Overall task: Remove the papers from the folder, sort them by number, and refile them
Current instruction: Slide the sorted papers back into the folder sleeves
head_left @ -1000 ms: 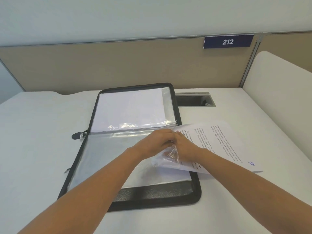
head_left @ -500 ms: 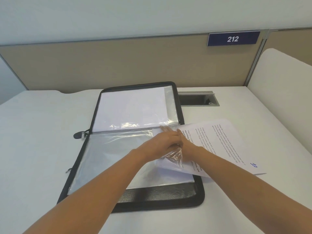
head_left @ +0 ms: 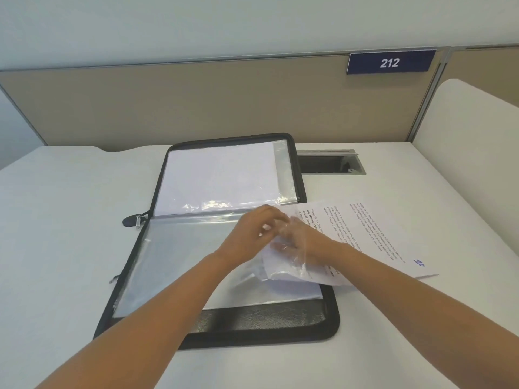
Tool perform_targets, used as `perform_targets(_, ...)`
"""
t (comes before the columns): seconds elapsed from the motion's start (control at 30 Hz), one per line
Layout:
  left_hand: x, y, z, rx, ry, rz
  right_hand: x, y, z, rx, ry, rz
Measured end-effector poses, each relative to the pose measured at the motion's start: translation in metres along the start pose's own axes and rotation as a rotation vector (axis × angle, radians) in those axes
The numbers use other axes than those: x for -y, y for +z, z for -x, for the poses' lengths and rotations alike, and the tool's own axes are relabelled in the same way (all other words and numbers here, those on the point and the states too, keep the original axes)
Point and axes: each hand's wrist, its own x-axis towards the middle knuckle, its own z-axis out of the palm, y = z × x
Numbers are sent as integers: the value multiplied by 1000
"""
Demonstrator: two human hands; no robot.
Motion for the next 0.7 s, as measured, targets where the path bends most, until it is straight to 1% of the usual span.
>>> perform_targets(0.03, 6, -2, 3, -18, -38, -6, -2, 1, 3, 3, -38, -37)
perform_targets(0.07, 12, -4, 7, -2, -78, -20, 1, -2, 9, 44, -35, 23)
perform_targets(0.1, 17, -5, 12, 40, -111, -38, 1, -3, 12, 36, -47, 59)
perform_targets(0.13, 23, -4, 18, 93, -131, -61, -2, -3, 16, 67, -33, 103)
perform_targets(0.23, 35, 3, 41, 258, -130, -138, -10, 3, 18, 192, -94, 342)
perform_targets(0.3, 39, 9, 54, 326, -111, -165, -15, 11, 15, 251, -97, 490)
perform_targets(0.33, 39, 10, 58, 342, -103, -181, -16, 13, 14, 259, -88, 513)
perform_targets(0.5, 34, 11, 67, 395, -78, -314, -14, 17, 8, 224, -93, 525)
perform_targets(0.7, 31, 12, 70, 403, -46, -357, -8, 32, -2, 146, -46, 395)
